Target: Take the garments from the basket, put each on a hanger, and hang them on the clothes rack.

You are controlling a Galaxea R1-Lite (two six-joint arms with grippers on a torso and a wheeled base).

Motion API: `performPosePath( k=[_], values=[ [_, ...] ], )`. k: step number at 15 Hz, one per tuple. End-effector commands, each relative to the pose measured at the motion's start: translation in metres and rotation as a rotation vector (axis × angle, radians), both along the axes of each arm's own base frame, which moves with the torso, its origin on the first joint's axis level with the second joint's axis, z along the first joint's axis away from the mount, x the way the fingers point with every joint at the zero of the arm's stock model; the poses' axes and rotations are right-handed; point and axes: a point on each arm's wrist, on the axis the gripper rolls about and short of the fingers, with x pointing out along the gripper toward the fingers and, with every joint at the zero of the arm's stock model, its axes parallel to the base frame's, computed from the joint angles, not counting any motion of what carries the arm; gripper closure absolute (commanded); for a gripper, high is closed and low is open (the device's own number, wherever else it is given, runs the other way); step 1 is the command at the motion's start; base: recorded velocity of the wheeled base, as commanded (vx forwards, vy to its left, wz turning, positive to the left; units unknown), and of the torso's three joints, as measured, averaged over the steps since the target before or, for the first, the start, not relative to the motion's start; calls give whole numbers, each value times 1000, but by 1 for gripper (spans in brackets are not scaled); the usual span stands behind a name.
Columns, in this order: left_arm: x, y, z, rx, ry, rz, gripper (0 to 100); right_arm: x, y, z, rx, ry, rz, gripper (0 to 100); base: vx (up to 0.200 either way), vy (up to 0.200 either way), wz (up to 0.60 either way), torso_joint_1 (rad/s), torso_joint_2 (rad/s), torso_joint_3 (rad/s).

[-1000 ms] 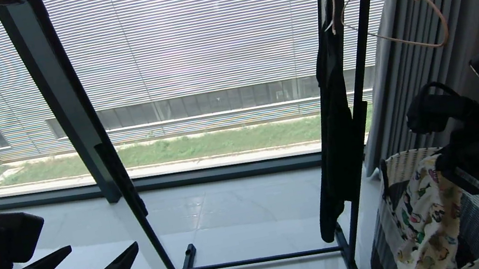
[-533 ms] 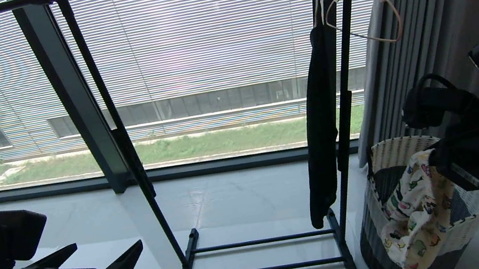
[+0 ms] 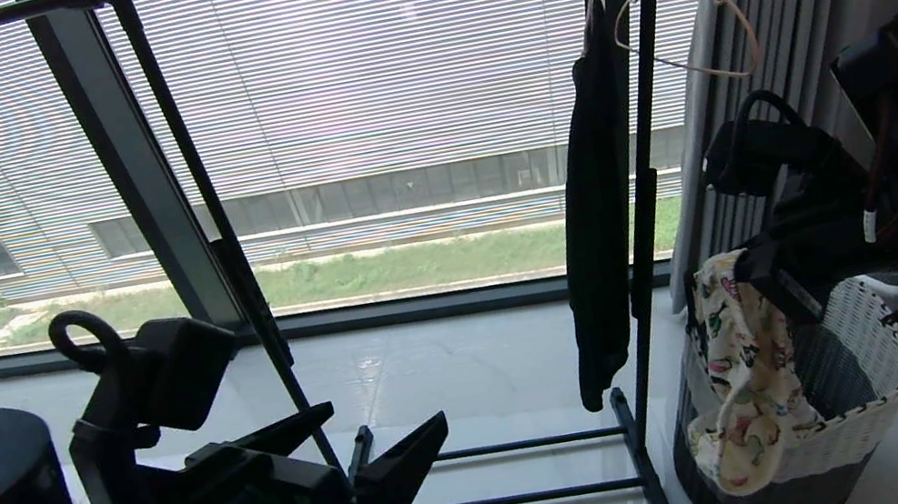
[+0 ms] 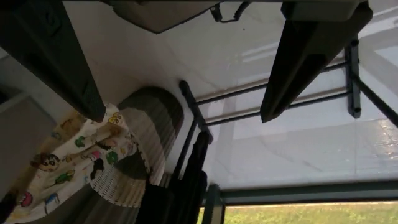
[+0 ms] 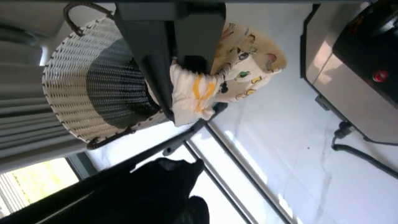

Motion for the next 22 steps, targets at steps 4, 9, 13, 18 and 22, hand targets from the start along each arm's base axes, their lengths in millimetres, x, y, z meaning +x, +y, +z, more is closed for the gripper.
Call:
performPosePath(
  k=[4,9,13,18,22],
  values=[
    [22,-100,-56,114,210,-296,0,-21,25,9,105,9,79,100,0,0,0,0,0,0],
    [60,-153,-127,82,228,-362,0,-23,25,7,126,-4,78,100,0,0,0,0,0,0],
    [117,-170,-175,66,212,-246,0,-24,24,9,145,0,82,100,0,0,0,0,0,0],
    [172,-199,-221,60,163,-194,0,-28,20,16,177,-7,87,100,0,0,0,0,0,0],
    [178,-163,-219,196,145,-41,0,-23,24,12,174,1,87,100,0,0,0,0,0,0]
  ],
)
